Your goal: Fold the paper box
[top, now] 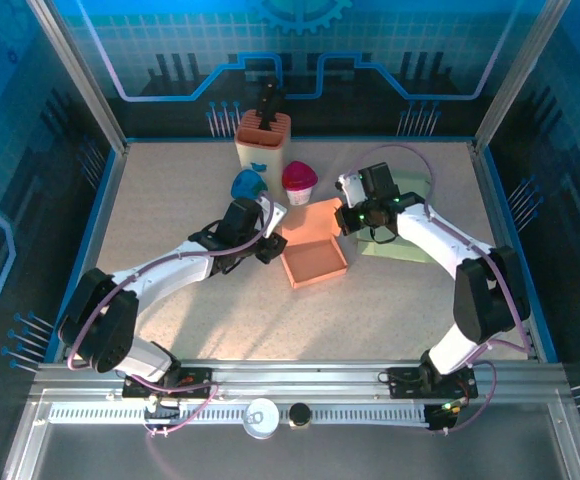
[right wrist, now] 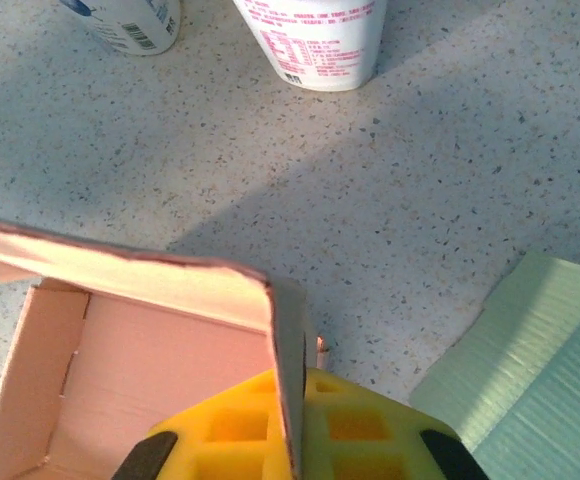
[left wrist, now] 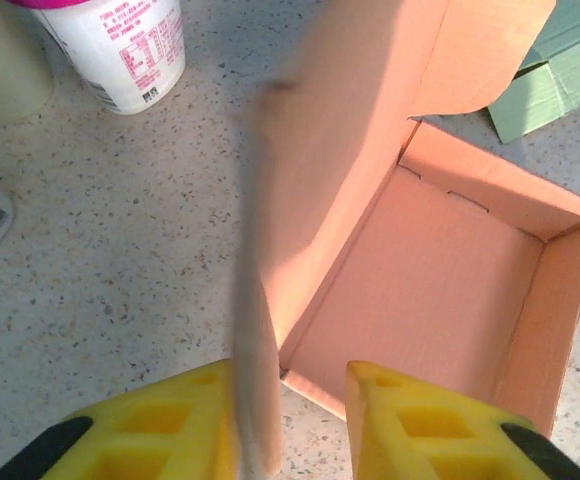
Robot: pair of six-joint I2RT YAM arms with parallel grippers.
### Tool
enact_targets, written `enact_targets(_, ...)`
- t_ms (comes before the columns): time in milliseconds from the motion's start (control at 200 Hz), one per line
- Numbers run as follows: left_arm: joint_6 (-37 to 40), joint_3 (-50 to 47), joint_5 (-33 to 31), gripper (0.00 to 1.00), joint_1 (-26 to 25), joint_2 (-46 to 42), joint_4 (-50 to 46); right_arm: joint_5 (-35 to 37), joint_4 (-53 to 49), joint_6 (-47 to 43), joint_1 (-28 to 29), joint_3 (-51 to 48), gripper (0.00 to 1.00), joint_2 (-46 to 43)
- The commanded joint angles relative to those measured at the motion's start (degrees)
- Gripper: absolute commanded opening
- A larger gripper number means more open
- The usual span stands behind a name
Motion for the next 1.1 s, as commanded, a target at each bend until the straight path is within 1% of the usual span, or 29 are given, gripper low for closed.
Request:
enact_targets(0, -2.0, 1.1, -2.6, 0.39, 0.2, -3.2, -1.0, 4.0, -0.1, 0.9, 1.2, -0.1, 0.00, -1.0)
enact_targets(120, -2.2, 1.5, -3.4, 0.37, 0.2, -3.9, -2.5, 5.0, 0.2, 1.5, 1.6, -0.3, 0.00, -1.4)
enact_targets(275, -1.2, 3.7, -3.6, 0.34, 0.2, -1.6, -4.6, 5.2, 0.4, 1.8, 2.2, -0.5, 0.00, -1.5)
enact_targets(350, -1.1, 4.8, -4.0, 0.30, 0.2, -0.3, -5.4, 5.2, 0.3, 2.2, 2.5, -0.6, 0.00, -1.3)
enact_targets(505, -1.5, 5.8, -4.9, 0.19, 0.2, 0.4, -5.0, 5.9, 0.6, 2.3, 3.2, -1.0, 0.00, -1.6)
enact_targets(610, -1.4, 6.6, -6.4, 0.18, 0.1, 1.0, -5.6, 6.0, 0.8, 2.5, 3.3, -1.1, 0.00, -1.7)
enact_targets(640, -1.4, 6.5, -6.9, 0.19, 0.1, 1.0, -5.6, 6.1, 0.7, 2.5, 3.3, -1.0, 0.00, -1.6)
enact_targets(660, -1.4, 6.5, -7.4, 0.21, 0.1, 1.0, -5.6, 6.0, 0.6, 2.5, 3.3, -1.0, 0.00, -1.6)
enact_targets(715, -1.8, 6.6, -8.9, 0.36, 0.1, 0.5, -6.3, 5.7, 0.5, 2.3, 3.3, -0.9, 0.00, -1.6)
enact_targets(775, -2.2, 6.7, -9.4, 0.43, 0.3, -0.7, -8.0, 5.6, 0.1, 2.2, 3.2, -0.7, 0.00, -1.5)
enact_targets(805, -2.8, 6.4, -9.0, 0.48, 0.7, -1.7, -8.7, 5.4, -0.3, 2.1, 3.1, -0.3, 0.00, -1.3)
enact_targets(850, -3.9, 5.8, -6.5, 0.53, 1.5, -3.1, -9.5, 5.0, -0.9, 1.9, 3.0, 0.1, 0.00, -1.0)
enact_targets(970, -4.6, 6.3, 2.9, 0.55, 4.5, -3.5, -13.0, 4.0, -2.2, 1.6, 2.9, 1.2, 0.00, 0.0)
enact_targets(1035, -4.0, 7.9, 4.3, 0.55, 4.9, -1.6, -15.2, 3.9, -2.6, 1.4, 2.8, 1.5, 0.00, 0.3)
enact_targets(1095, -3.7, 9.8, 4.1, 0.54, 4.9, 0.6, -16.8, 3.8, -2.7, 1.5, 2.8, 1.6, 0.00, 0.5)
